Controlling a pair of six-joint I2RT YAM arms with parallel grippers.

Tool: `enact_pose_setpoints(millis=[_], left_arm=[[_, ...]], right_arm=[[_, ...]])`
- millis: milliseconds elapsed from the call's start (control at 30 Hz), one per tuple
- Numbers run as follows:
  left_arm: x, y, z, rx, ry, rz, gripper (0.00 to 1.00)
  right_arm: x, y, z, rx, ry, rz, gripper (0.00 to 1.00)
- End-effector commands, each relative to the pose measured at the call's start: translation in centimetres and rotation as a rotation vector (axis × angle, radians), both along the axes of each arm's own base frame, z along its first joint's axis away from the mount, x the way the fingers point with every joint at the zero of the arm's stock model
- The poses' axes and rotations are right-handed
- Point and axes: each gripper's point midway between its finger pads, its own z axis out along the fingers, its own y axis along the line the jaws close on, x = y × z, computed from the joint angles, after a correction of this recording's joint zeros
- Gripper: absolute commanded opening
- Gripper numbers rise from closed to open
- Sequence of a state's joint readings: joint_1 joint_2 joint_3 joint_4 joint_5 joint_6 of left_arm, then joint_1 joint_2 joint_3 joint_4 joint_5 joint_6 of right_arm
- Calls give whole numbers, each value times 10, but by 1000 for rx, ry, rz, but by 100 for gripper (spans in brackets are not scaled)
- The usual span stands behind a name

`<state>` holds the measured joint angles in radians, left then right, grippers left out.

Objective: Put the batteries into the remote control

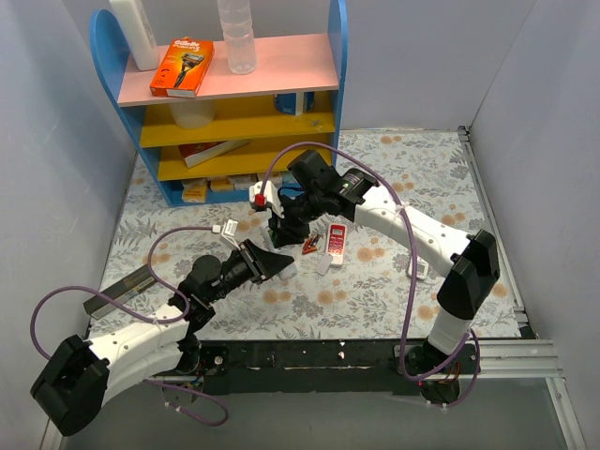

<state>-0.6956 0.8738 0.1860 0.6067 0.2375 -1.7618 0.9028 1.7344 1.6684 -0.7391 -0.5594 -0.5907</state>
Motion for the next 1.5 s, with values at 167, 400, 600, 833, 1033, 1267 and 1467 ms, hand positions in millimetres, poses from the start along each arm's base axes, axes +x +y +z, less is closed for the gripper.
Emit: enact_pose_setpoints(millis=[167,400,600,833,1033,1267,1467], left_arm=[[14,14,13,-49,32,92,0],[26,42,-22,15,127,219,0],[29,67,-40,99,139,319,0],[31,94,-35,173,99,437,0],[26,102,-24,223,57,444,0],[22,104,-3,242,-7,428,0],[16,114,20,281,-29,448,0]], right_arm=[[1,13,64,184,1,-78,48],[23,-5,94,315,-2,-331,88],[55,-32,59,287,24,-617,98],[70,-42,-20,-44,295,-978,79],[75,-23,-63,-147,240,-911,75],[75,-23,-101,-237,-124,-363,75],[68,-11,-119,-207,-240,-63,75]])
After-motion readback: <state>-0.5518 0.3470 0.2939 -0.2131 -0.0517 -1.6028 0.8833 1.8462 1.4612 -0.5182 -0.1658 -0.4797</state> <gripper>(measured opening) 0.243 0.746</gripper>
